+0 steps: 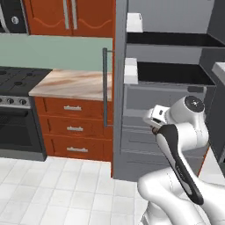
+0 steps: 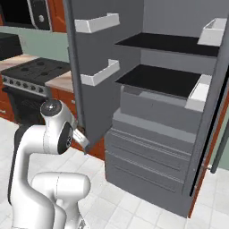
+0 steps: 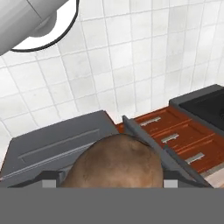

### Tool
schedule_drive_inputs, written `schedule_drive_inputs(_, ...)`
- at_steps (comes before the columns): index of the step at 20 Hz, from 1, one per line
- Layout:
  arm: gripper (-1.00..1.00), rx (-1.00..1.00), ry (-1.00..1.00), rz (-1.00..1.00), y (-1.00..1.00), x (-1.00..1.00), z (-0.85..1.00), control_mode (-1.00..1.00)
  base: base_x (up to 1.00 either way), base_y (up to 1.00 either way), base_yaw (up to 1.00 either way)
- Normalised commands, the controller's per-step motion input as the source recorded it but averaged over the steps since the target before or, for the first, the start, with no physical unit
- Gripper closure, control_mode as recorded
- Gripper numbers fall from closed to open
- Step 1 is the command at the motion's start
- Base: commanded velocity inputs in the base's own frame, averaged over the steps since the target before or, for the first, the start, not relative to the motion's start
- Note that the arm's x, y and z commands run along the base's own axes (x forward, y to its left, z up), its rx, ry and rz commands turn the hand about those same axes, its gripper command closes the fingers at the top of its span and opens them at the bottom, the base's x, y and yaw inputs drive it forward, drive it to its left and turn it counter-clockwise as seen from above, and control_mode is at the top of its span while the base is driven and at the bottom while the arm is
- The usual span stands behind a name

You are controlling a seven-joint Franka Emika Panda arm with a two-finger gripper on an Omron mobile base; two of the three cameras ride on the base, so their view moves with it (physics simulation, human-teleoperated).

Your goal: Gather the squash and potato from the fridge and place them on a tray on the dining counter. Then gather the chicken drumstick and steak from the fridge and place them on the other tray.

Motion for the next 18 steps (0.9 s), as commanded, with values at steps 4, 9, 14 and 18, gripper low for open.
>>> schedule_drive_inputs(4,1.00,0.00,0.00,0.00,0.00,0.00,0.00,1.00,0.00,0.38,0.44)
schedule_drive_inputs(9,1.00,0.00,0.00,0.00,0.00,0.00,0.00,1.00,0.10,0.46,0.46)
schedule_drive_inputs(14,1.00,0.00,0.00,0.00,0.00,0.00,0.00,1.00,0.34,0.43,0.46)
schedule_drive_inputs(18,1.00,0.00,0.00,0.00,0.00,0.00,0.00,1.00,0.53,0.36,0.42)
